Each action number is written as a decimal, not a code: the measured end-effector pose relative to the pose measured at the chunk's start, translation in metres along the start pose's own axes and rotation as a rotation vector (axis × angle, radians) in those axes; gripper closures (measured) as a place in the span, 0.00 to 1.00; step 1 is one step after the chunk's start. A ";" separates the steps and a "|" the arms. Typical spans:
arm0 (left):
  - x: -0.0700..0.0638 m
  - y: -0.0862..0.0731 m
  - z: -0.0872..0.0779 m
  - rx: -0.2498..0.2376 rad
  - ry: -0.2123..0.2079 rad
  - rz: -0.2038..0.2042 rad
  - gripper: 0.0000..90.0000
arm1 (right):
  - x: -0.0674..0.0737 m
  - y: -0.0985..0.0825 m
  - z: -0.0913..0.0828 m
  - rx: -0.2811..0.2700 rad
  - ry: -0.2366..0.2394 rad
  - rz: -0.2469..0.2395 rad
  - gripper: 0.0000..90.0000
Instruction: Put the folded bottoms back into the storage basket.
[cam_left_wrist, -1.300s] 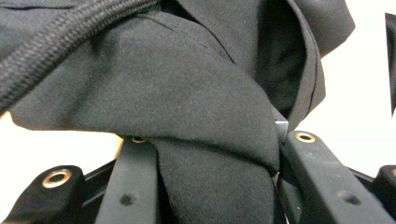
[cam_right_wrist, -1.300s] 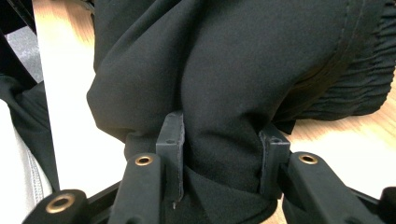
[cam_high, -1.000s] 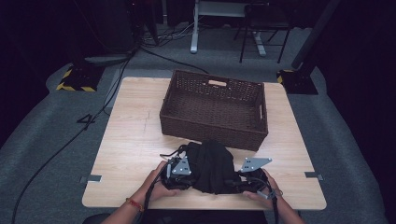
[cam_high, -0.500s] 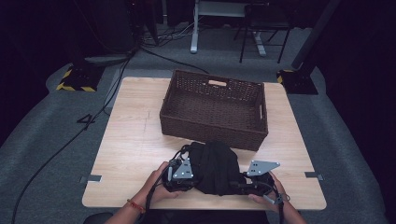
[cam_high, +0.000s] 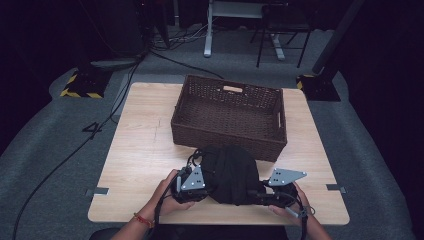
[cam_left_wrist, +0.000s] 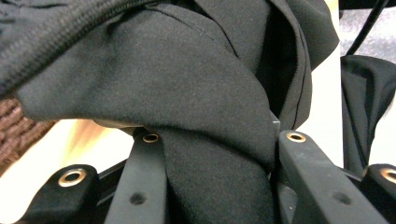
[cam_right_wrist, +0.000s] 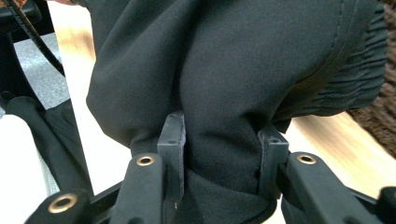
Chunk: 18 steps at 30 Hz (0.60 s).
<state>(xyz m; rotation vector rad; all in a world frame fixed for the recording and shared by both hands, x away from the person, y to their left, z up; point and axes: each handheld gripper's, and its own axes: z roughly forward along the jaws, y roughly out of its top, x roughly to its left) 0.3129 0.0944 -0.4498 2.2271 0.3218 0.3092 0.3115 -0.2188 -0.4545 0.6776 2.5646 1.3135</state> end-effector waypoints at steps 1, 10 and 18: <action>0.000 0.004 -0.003 -0.008 0.002 0.004 0.76 | 0.001 0.003 -0.004 -0.008 -0.006 0.001 0.70; 0.002 0.025 -0.023 -0.057 0.021 0.031 0.76 | 0.004 0.028 -0.026 -0.045 -0.033 -0.022 0.70; 0.008 0.048 -0.039 -0.098 0.041 0.062 0.76 | 0.005 0.053 -0.045 -0.071 -0.065 -0.055 0.70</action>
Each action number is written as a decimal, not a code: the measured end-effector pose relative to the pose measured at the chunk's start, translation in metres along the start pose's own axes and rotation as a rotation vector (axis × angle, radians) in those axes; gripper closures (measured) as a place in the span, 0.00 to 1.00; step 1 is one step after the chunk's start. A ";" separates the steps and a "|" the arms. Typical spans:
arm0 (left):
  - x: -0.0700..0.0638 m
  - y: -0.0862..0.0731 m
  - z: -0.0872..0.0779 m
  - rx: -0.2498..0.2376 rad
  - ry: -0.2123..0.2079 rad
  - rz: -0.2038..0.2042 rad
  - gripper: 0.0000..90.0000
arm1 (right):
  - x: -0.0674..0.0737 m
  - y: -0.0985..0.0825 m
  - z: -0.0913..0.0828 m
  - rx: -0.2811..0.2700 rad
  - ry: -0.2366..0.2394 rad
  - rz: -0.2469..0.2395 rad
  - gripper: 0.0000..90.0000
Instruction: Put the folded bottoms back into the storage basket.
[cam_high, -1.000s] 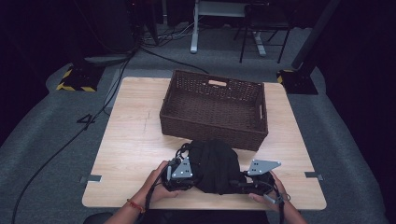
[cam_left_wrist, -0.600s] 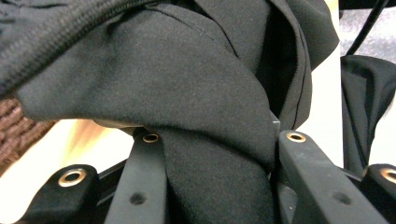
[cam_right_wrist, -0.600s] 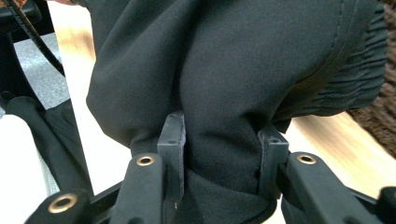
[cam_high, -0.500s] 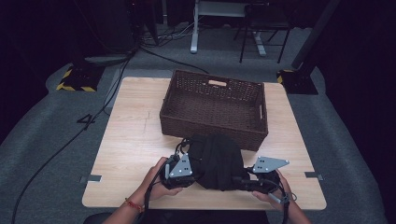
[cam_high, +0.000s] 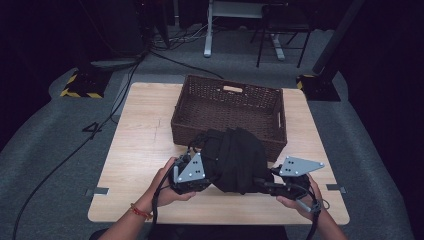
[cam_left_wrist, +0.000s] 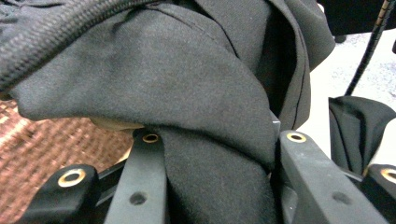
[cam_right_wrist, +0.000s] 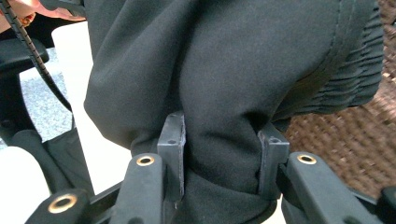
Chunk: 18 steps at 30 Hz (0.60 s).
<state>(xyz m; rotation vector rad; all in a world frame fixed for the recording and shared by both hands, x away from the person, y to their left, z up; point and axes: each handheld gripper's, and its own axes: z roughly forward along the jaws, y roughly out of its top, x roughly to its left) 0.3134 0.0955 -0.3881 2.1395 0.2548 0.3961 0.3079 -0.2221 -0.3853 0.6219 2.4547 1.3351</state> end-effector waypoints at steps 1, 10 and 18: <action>0.003 0.005 -0.002 -0.006 0.004 0.005 0.76 | -0.001 0.003 -0.001 0.000 -0.004 -0.004 0.70; 0.018 0.025 -0.009 -0.035 0.016 -0.001 0.75 | -0.012 0.030 -0.012 -0.027 -0.042 -0.023 0.70; 0.034 0.039 -0.008 -0.036 0.026 0.005 0.75 | -0.023 0.044 -0.014 -0.025 -0.060 -0.031 0.70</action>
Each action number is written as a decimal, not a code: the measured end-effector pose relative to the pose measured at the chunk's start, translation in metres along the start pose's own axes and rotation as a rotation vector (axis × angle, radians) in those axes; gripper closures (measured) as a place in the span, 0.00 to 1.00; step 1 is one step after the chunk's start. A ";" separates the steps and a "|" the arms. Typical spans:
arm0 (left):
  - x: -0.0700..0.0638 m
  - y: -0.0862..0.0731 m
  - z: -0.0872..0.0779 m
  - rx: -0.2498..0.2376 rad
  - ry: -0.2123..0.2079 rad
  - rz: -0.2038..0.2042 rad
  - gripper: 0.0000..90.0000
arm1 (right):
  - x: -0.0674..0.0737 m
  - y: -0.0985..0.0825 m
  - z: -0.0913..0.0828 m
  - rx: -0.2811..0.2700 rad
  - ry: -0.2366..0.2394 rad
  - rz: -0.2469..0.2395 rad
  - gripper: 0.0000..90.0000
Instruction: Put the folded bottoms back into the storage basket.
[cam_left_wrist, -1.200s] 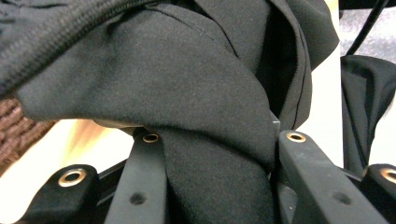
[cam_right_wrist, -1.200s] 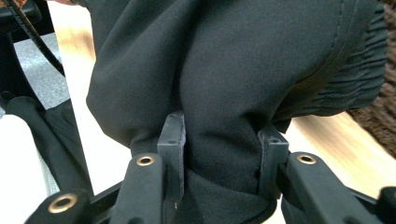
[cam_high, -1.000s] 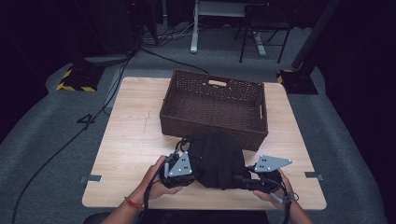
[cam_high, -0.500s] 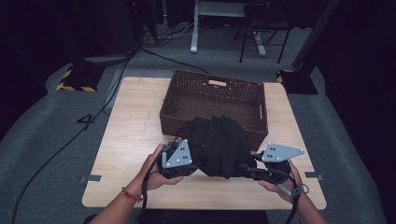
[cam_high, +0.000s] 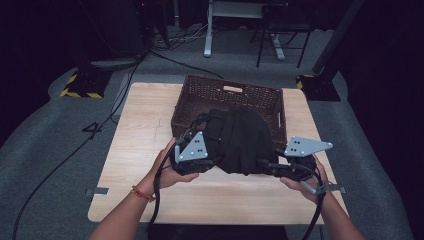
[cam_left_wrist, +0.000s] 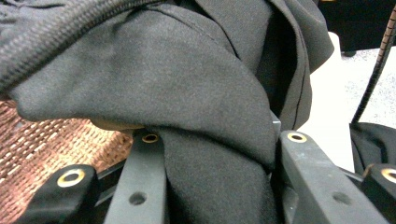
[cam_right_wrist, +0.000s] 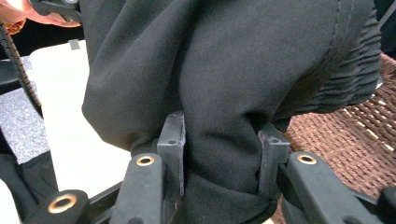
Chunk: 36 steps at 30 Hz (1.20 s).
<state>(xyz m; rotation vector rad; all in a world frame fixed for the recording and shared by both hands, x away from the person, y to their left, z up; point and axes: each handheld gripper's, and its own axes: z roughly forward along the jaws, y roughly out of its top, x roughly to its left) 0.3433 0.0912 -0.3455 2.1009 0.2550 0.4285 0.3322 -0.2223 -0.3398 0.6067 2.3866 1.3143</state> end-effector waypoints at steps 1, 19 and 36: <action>0.003 0.003 0.001 -0.003 0.004 0.001 0.75 | -0.003 0.003 0.000 0.001 -0.007 0.001 0.70; 0.034 0.028 0.006 -0.027 0.040 0.000 0.75 | -0.028 0.034 -0.001 0.011 -0.080 -0.016 0.69; 0.077 0.041 0.038 0.013 0.096 -0.024 0.75 | -0.076 0.041 0.026 0.043 -0.151 0.020 0.69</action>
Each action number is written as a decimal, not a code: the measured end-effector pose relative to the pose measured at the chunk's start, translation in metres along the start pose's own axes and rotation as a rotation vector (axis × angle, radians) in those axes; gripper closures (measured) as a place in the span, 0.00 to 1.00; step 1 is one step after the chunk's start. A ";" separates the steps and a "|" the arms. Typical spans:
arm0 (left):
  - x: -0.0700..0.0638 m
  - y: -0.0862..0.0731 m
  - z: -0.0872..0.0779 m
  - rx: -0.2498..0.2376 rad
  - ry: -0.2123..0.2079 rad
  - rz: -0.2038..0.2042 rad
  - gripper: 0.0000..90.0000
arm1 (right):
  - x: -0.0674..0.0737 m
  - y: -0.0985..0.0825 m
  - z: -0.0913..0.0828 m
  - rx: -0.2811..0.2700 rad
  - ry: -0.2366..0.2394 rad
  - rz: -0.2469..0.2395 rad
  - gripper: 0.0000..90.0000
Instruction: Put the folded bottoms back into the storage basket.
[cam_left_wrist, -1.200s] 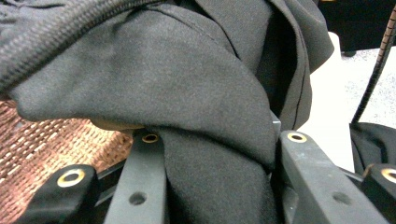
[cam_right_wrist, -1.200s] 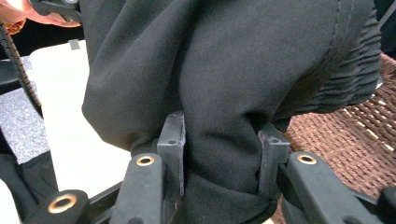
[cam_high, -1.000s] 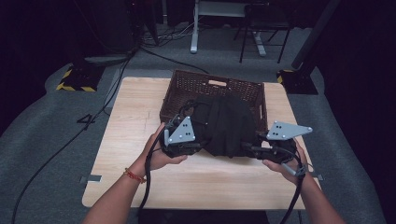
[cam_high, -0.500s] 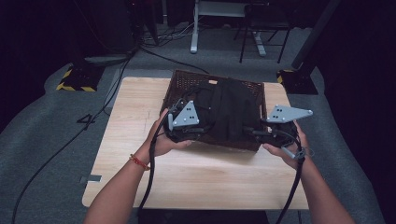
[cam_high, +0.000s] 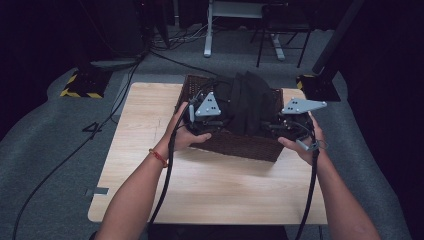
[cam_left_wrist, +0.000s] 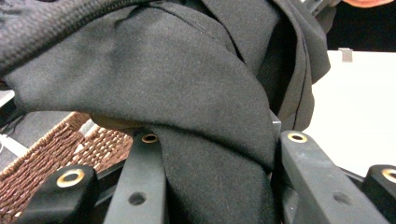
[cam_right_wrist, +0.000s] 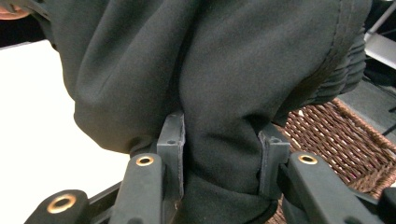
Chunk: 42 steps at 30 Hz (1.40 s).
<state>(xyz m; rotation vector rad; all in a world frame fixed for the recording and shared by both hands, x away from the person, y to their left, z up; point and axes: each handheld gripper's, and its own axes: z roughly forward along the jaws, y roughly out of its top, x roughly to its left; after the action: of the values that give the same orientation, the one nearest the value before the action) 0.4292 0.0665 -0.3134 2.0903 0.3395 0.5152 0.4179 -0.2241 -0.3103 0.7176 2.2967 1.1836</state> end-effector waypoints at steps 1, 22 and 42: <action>0.003 0.000 0.002 0.000 -0.001 -0.009 0.75 | -0.003 -0.001 0.003 0.000 0.001 0.006 0.69; 0.048 -0.045 0.032 0.111 0.040 -0.108 0.75 | -0.033 -0.013 0.063 0.139 -0.005 0.034 0.69; 0.054 -0.063 0.063 0.289 0.051 -0.161 0.71 | -0.041 -0.028 0.099 0.332 0.011 0.105 0.67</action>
<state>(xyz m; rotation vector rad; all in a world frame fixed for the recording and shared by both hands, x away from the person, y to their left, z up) 0.5044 0.0778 -0.3846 2.3045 0.6386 0.4444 0.5025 -0.2047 -0.3792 0.9616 2.5218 0.8561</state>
